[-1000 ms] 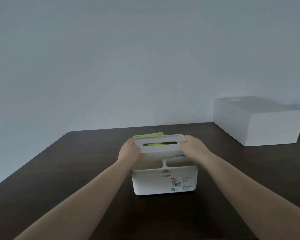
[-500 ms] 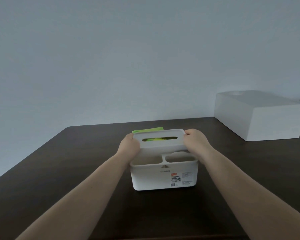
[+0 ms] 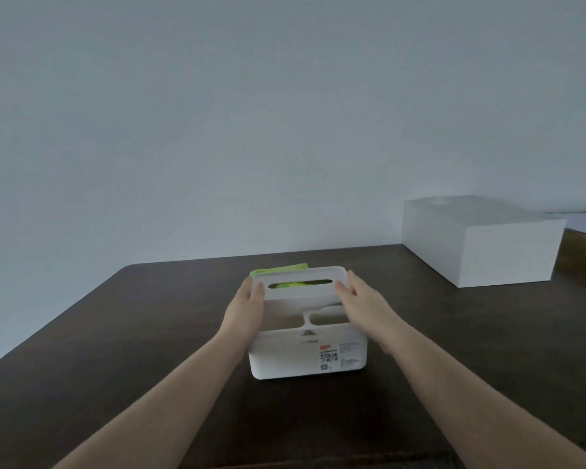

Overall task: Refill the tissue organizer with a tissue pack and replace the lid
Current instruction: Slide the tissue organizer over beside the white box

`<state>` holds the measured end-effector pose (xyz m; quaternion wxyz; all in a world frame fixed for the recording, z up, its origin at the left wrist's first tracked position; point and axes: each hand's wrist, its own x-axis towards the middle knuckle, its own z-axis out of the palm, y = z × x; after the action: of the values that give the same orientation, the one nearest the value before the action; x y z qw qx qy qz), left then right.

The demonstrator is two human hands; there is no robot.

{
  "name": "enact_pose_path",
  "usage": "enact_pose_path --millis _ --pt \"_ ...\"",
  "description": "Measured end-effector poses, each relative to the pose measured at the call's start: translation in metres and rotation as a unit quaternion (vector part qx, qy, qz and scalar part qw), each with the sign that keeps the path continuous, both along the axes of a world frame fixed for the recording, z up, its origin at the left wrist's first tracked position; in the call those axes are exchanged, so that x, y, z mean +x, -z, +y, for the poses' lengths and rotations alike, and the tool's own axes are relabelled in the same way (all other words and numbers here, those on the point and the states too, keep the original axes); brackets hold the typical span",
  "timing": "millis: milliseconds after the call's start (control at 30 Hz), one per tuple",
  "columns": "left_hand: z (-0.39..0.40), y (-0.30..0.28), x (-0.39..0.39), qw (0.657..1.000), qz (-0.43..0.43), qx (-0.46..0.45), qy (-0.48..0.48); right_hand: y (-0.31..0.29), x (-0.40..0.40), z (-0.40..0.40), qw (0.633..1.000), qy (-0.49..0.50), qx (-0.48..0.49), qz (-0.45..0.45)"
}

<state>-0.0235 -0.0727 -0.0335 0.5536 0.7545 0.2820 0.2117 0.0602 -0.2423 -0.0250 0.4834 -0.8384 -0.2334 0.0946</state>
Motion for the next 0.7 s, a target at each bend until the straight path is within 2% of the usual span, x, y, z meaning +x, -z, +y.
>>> enact_pose_path --millis 167,500,700 --pt "-0.001 0.003 -0.004 0.997 0.013 0.073 0.024 0.015 -0.004 -0.002 0.996 0.023 -0.026 -0.078" --pt "-0.002 0.009 0.002 0.985 0.090 0.150 -0.002 0.023 0.003 -0.001 0.997 0.003 -0.059 -0.045" --pt "-0.002 0.013 0.001 0.980 0.109 0.165 -0.010 0.023 0.001 -0.001 0.996 0.020 -0.072 -0.041"
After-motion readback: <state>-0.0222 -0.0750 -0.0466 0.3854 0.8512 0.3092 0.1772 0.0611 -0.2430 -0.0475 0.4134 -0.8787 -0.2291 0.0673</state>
